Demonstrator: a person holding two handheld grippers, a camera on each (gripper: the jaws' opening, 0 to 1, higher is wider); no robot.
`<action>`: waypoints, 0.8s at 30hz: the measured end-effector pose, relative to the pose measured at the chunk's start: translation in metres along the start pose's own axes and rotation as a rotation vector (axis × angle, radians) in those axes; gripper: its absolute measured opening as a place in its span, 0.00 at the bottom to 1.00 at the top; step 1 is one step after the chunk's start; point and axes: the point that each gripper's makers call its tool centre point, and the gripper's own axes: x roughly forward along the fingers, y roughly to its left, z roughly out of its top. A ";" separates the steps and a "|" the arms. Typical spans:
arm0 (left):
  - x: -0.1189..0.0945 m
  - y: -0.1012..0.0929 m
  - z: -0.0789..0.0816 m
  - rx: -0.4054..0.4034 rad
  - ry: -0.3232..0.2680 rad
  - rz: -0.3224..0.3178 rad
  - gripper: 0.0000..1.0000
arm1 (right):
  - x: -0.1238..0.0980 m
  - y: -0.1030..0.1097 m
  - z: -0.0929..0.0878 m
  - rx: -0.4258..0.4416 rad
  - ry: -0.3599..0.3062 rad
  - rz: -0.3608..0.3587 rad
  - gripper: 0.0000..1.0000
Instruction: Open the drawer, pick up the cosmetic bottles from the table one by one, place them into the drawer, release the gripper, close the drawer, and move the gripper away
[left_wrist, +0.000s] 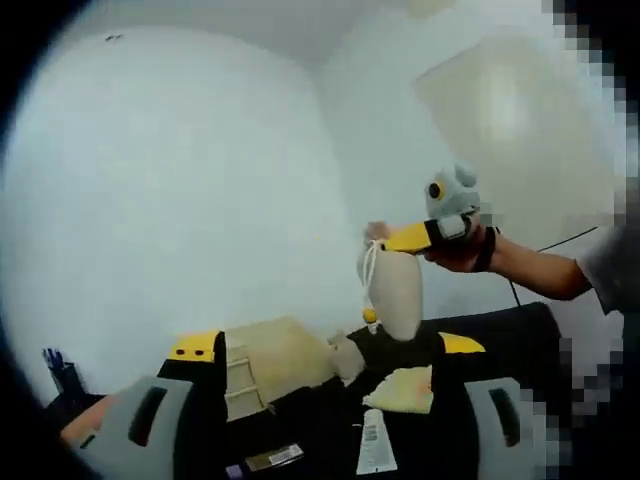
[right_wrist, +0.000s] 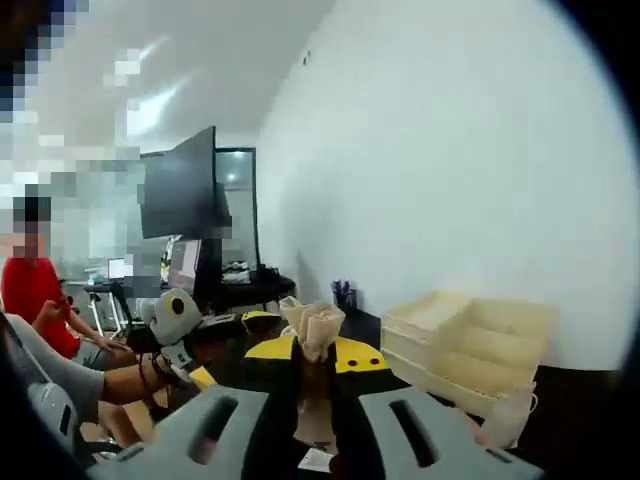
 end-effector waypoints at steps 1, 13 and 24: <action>0.003 0.001 -0.003 -0.016 0.007 -0.014 0.82 | -0.002 -0.002 0.000 -0.004 0.005 -0.009 0.08; 0.043 0.010 -0.055 -0.069 0.101 -0.090 0.86 | -0.033 -0.030 -0.001 -0.034 0.022 -0.139 0.08; 0.083 0.000 -0.084 -0.110 0.127 -0.182 0.85 | -0.053 -0.062 0.007 -0.043 0.045 -0.242 0.08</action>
